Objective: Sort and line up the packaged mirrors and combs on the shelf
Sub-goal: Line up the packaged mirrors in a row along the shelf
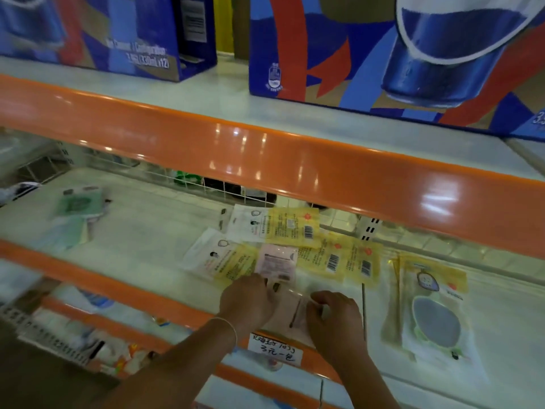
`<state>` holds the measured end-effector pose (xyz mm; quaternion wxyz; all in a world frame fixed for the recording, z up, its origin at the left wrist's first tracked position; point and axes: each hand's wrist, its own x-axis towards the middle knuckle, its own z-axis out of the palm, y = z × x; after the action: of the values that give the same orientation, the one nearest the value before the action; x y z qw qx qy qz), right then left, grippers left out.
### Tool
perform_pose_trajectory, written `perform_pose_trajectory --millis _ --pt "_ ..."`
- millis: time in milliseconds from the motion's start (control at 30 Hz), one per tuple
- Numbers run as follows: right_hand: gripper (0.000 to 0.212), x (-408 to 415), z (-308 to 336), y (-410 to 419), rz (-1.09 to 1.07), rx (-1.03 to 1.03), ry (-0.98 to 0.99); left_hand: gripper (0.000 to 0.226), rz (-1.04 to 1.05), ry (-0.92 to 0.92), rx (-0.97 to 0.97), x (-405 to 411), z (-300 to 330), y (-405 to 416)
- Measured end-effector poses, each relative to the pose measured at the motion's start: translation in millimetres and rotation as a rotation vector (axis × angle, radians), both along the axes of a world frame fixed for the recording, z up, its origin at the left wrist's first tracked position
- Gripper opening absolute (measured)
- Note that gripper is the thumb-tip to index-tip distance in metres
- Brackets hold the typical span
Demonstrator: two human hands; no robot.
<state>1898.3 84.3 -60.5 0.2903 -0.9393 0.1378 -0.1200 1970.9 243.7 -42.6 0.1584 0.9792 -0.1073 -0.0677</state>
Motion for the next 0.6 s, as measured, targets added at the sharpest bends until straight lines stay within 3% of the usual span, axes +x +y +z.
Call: perform_pose_trajectory --millis 200,400,600 --pt "0.039 5.1 -10.5 7.0 -0.019 -0.049 0.156 0.041 -0.060 0.006 -0.046 3.0 -3.2 6.4" --pt "0.063 -30.9 -0.3 -16.5 -0.080 -0.196 0.464 0.032 -0.160 0.018 -0.094 12.3 -8.0 19.2" --pt "0.034 -41.4 25.0 -13.3 -0.093 -0.105 0.437 0.037 -0.305 -0.009 0.015 20.6 -2.9 19.4"
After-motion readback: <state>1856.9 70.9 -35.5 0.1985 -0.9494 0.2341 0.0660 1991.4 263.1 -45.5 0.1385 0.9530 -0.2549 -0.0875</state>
